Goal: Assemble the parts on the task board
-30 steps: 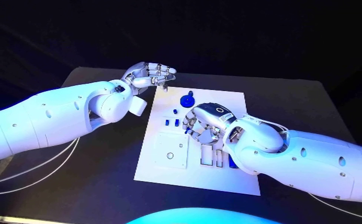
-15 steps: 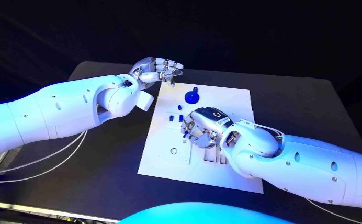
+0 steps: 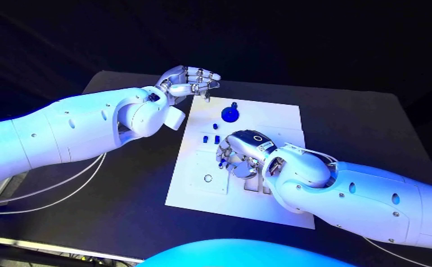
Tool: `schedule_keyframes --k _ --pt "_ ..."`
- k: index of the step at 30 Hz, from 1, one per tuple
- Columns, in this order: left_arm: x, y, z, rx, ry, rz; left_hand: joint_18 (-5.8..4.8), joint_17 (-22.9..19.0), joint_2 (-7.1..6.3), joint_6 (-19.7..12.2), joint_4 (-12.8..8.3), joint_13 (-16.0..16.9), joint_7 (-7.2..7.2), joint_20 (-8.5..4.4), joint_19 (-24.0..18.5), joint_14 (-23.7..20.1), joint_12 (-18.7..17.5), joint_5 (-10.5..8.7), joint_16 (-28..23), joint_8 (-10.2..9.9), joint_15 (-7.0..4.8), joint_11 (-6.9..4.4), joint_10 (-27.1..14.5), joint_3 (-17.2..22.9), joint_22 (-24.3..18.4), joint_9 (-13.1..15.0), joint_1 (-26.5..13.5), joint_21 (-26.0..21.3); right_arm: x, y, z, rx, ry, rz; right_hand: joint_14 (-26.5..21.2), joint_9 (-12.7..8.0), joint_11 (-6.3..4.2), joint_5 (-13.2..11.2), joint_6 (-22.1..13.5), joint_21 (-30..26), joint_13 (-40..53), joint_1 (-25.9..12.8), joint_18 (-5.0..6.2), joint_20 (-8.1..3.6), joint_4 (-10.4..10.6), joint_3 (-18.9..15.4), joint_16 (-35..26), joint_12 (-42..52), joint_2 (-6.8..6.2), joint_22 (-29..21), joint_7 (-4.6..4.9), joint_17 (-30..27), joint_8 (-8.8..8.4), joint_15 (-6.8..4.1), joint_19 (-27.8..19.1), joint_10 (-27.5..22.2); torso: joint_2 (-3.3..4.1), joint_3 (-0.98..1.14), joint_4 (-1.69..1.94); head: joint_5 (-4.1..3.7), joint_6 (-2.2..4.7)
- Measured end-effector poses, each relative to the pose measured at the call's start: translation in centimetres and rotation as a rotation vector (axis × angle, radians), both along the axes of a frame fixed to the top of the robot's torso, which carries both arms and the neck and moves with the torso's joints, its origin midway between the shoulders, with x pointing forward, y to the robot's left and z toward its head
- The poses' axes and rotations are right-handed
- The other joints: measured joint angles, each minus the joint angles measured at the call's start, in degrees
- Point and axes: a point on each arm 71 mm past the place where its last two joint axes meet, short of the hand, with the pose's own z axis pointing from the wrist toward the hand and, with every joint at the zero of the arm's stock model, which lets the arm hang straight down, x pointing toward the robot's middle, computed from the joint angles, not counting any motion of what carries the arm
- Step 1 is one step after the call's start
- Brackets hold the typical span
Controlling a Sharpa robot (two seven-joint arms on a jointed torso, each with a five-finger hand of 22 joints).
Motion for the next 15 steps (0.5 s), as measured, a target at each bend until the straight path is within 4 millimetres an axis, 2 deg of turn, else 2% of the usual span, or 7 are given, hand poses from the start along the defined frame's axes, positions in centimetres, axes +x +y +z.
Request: schedule_keyframes --k 15 --pt "0.06 0.08 -0.03 0.001 0.001 0.002 0.0 0.0 0.0 0.0 0.0 0.0 0.0 0.0 0.0 0.0 0.0 0.0 0.0 0.0 0.0 -0.01 0.0 0.0 0.0 0.0 0.0 0.0 0.07 -0.01 -0.29 -0.024 0.006 0.007 0.0 0.0 0.0 0.0 -0.1 0.0 0.1 0.0 0.0 0.0 -0.1 0.1 0.0 0.0 -0.01 0.0 -0.1 0.0 0.1 0.0 0.0 0.0 -0.03 -0.04 0.03 -0.05 -0.13"
